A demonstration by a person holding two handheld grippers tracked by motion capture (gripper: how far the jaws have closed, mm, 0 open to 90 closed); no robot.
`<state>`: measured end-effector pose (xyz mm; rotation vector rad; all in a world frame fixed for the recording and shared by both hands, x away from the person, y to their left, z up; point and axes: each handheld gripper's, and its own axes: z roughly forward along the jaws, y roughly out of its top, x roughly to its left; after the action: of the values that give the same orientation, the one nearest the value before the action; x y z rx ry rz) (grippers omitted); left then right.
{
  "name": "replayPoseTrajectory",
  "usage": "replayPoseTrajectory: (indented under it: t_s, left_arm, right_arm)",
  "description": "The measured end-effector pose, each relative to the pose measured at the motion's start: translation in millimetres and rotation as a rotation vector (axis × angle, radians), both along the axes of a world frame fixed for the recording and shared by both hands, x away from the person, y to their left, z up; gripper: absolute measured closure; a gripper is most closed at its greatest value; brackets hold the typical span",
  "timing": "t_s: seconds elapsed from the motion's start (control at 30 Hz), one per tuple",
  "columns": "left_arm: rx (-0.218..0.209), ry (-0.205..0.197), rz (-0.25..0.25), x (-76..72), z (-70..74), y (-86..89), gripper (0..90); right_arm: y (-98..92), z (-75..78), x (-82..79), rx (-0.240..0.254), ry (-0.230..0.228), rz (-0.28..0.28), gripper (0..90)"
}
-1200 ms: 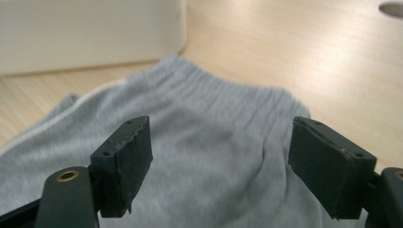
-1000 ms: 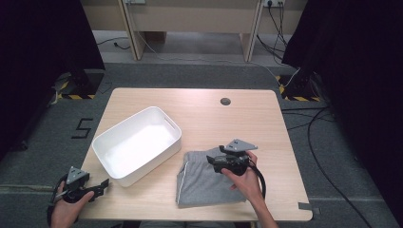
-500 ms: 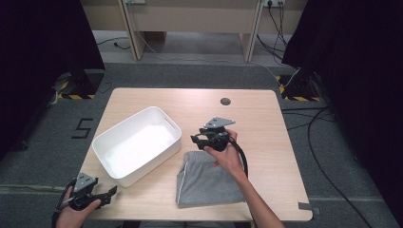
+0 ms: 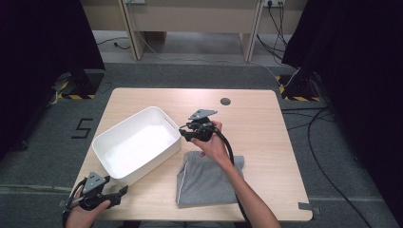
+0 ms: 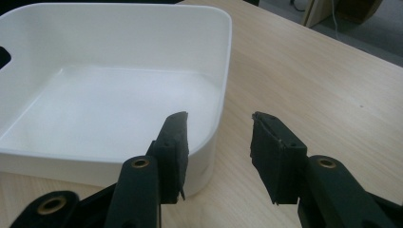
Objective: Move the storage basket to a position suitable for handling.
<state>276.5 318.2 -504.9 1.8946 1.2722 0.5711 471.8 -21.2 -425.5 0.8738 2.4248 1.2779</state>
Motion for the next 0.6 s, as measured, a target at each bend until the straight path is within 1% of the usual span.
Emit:
replayPoseTrajectory:
  t_s: [0.03,0.1,0.17,0.2,0.27,0.3,0.4,0.43,0.47,0.5,0.53,0.57,0.6]
  left_arm:
    - [0.014,0.000,0.008,2.9,1.1,-1.6,20.7]
    - [0.022,0.002,0.002,4.2,1.5,-1.3,20.9]
    - [0.020,0.002,0.001,6.5,1.6,-2.0,21.8]
    - [0.023,-0.001,-0.002,7.7,1.7,-3.0,22.3]
    - [0.031,-0.005,-0.003,10.0,2.6,-5.1,24.0]
    - [0.037,-0.006,-0.006,12.1,3.2,-6.0,24.0]
    - [0.026,-0.005,-0.013,21.4,4.8,-11.0,25.1]
    - [0.017,-0.005,-0.019,30.0,5.8,-16.1,26.0]
    - [0.017,-0.005,-0.019,30.0,5.8,-16.1,26.7]
    - [0.026,-0.011,-0.025,39.6,7.0,-22.5,27.6]
    - [0.026,-0.011,-0.025,39.6,7.0,-22.5,28.3]
    - [0.022,-0.015,-0.034,49.1,7.7,-28.4,28.7]
    - [0.022,-0.015,-0.034,49.1,7.7,-28.4,29.1]
  right_arm:
    - [6.4,-3.5,3.5,-0.002,0.019,0.011,57.2]
    - [9.3,-5.3,5.2,-0.009,0.024,0.020,57.2]
    - [15.6,-12.2,10.7,-0.035,0.038,0.033,57.6]
    - [15.9,-14.1,12.7,-0.039,0.042,0.034,58.4]
    - [14.8,-15.6,15.6,-0.025,0.064,0.028,60.4]
    - [14.8,-15.6,15.6,-0.025,0.064,0.028,60.4]
    - [9.9,-14.9,19.3,-0.035,0.065,0.010,60.6]
    - [4.7,-13.6,22.4,-0.053,0.060,-0.010,60.9]
    - [4.7,-13.6,22.4,-0.053,0.060,-0.010,60.9]
    - [-2.5,-13.1,26.8,-0.059,0.056,-0.031,60.9]
    - [-2.5,-13.1,26.8,-0.059,0.056,-0.031,60.9]
    - [-10.1,-12.9,30.4,-0.058,0.058,-0.047,60.8]
    - [-10.1,-12.9,30.4,-0.058,0.058,-0.047,60.8]
